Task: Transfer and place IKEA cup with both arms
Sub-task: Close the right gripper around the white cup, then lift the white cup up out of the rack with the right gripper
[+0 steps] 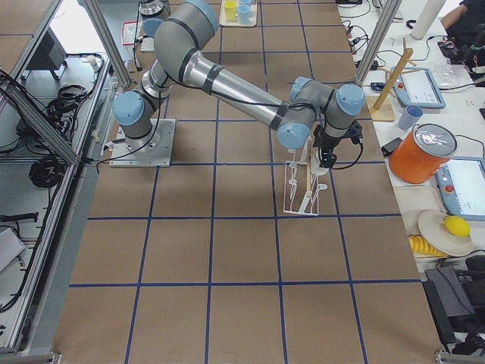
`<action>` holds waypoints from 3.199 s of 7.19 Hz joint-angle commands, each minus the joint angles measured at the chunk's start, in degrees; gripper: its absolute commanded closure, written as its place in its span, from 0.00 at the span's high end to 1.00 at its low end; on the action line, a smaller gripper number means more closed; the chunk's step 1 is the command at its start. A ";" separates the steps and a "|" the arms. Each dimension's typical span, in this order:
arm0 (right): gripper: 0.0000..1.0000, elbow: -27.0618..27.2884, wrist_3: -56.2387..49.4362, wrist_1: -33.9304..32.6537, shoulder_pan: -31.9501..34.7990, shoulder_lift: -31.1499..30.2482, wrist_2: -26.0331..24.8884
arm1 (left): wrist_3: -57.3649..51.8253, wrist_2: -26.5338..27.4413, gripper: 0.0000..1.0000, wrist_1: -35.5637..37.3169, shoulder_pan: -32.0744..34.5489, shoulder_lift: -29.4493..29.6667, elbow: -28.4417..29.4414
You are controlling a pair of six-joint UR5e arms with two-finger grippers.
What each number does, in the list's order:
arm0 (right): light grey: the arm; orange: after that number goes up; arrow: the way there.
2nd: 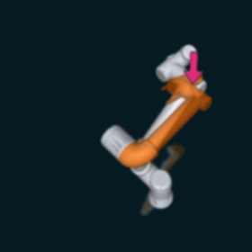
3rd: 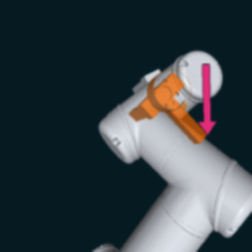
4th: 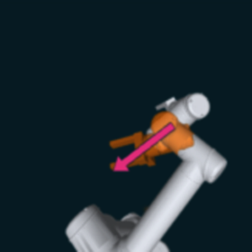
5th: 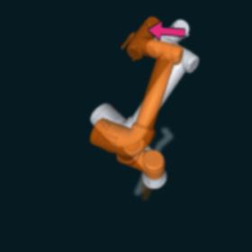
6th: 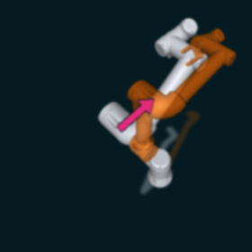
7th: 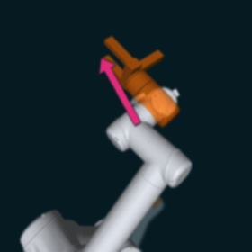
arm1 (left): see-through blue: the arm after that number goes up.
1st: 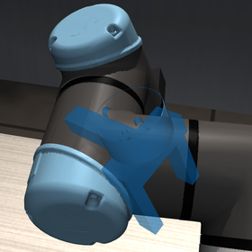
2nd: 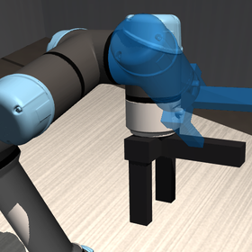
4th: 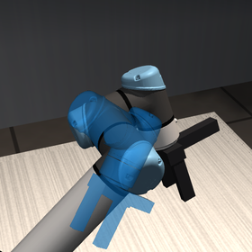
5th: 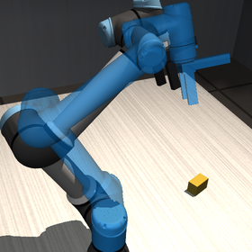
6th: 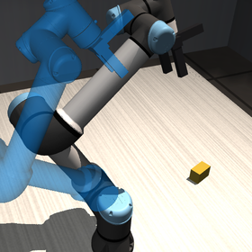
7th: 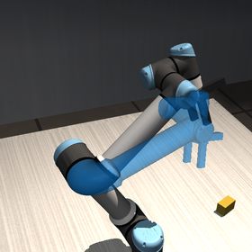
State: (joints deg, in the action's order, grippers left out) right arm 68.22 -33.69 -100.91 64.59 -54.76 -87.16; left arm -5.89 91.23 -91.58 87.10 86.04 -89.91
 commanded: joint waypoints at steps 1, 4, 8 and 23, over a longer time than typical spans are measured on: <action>0.84 -0.02 0.11 0.01 0.01 0.09 0.15 | 0.00 0.00 1.00 0.00 0.00 0.00 0.00; 0.59 -0.37 0.11 -0.08 0.01 -0.09 0.15 | 0.00 0.00 1.00 0.00 0.00 0.00 0.00; 0.43 -1.33 0.02 0.01 -0.07 -0.53 -0.64 | 0.00 0.00 1.00 0.00 0.00 0.00 0.00; 0.41 -21.64 3.60 40.74 4.48 -4.12 15.21 | 0.00 -3.15 1.00 -0.52 -2.54 -0.26 0.87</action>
State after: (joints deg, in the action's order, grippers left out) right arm 46.90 -32.47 -67.03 67.05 -57.57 -78.66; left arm -5.89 89.89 -91.95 85.72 85.86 -89.16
